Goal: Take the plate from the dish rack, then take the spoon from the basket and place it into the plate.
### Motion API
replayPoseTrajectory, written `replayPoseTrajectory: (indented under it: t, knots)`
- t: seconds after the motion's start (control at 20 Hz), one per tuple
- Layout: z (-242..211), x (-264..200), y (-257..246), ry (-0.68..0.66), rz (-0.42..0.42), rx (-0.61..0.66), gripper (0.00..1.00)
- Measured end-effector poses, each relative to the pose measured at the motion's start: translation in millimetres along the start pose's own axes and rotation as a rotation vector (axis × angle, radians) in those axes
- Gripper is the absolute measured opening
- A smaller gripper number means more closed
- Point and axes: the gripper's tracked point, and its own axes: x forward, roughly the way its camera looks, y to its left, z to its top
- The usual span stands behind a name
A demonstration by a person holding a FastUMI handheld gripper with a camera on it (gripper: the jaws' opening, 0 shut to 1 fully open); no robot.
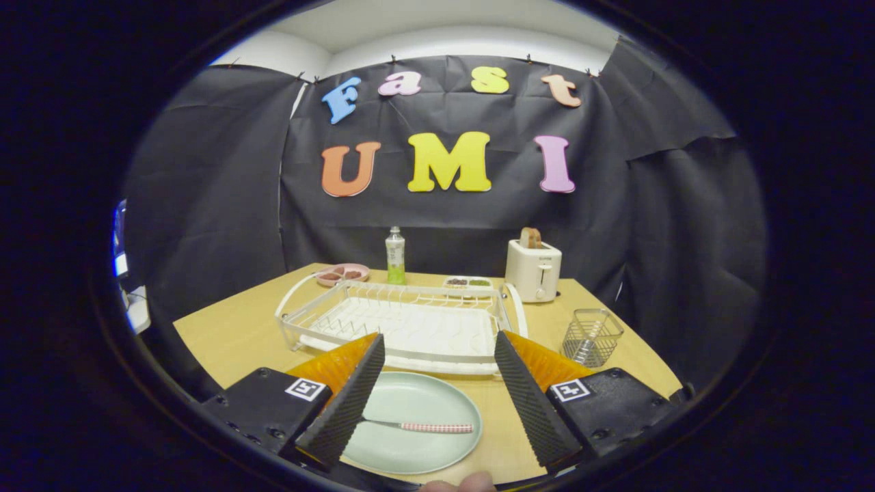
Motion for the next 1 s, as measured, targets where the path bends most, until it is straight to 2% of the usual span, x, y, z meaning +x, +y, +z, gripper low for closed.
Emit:
replayPoseTrajectory:
  t: [0.15,0.45,0.65,0.8,1.0]
  knots:
    - [6,-9,6,-0.079,-0.051,0.032,1.00]
    - [16,-26,20,-0.171,-0.080,0.018,1.00]
    - [21,-30,21,-0.151,-0.095,0.033,1.00]
    - [40,-41,21,-0.205,-0.120,0.047,1.00]
    - [35,-52,34,-0.198,-0.106,0.024,1.00]
